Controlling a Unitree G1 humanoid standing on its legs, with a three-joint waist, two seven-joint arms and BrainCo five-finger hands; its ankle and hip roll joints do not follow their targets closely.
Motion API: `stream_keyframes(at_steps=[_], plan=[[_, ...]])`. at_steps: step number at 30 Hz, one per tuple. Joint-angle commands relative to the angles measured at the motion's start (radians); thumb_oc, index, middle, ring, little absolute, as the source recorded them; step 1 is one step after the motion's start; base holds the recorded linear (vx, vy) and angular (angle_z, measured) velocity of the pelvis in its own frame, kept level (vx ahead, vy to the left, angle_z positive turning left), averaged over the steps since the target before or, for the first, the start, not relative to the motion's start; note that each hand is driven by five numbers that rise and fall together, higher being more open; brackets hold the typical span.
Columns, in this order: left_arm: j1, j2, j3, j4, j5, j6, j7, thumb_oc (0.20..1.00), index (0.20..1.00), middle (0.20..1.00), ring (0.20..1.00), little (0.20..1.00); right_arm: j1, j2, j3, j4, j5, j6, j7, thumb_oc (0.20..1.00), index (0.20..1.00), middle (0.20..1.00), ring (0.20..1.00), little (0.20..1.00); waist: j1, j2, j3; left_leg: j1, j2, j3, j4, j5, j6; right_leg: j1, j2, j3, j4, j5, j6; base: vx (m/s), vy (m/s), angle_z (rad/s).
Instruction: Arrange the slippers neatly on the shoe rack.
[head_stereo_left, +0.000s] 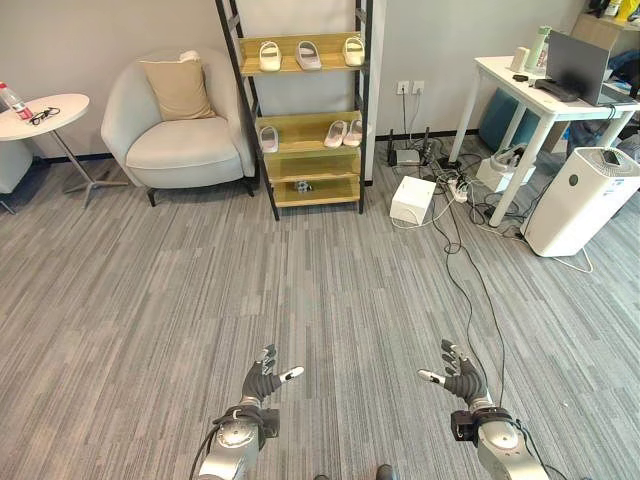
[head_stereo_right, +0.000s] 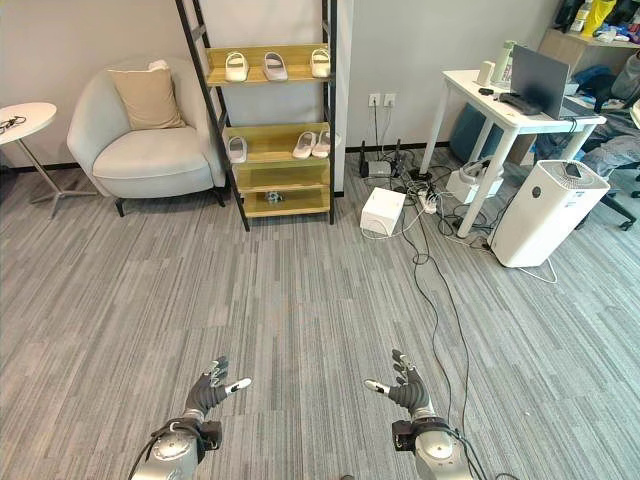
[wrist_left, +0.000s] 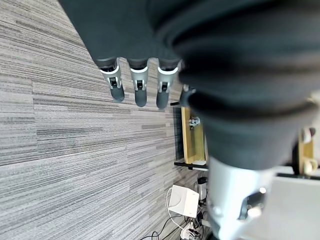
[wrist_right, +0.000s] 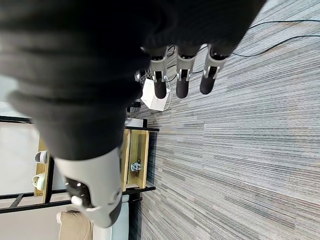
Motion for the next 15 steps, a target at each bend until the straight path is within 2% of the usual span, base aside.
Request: stream_keyframes(at_steps=[1,5,15], plan=[[-0.061,0.021,0.008,-0.006,0.006,-0.035,0.014,1.000,1.000,1.000,1.000,1.000,-0.043,-0.004,0.007,-0.039,0.007,-0.049,-0.002,1.000,1.000,1.000,1.000,1.000,0.011,-0.040,-0.038,-0.018,0.056,-0.034,-0.008,-0.016,-0.078,-0.001,-0.112,0.017,0.001,-0.045,0.119,0.00,0.000,0.00],[-0.062,0.014,0.006,-0.011,-0.012,-0.032,0.024,1.000,1.000,1.000,1.000,1.000,-0.041,0.014,0.021,-0.014,0.050,-0.043,0.007,1.000,1.000,1.000,1.000,1.000,0.012,-0.042,-0.035,-0.017,0.057,-0.037,-0.008,-0.017,-0.078,0.003,-0.114,0.015,0.001,-0.045,0.119,0.00,0.000,0.00],[-0.055,0.020,0.015,-0.017,-0.014,-0.026,0.019,1.000,1.000,1.000,1.000,1.000,-0.043,0.012,0.027,-0.006,0.049,-0.033,0.014,1.000,1.000,1.000,1.000,1.000,0.014,-0.049,-0.029,-0.018,0.052,-0.037,-0.008,-0.023,-0.074,-0.002,-0.121,0.018,0.001,-0.040,0.125,0.00,0.000,0.00]])
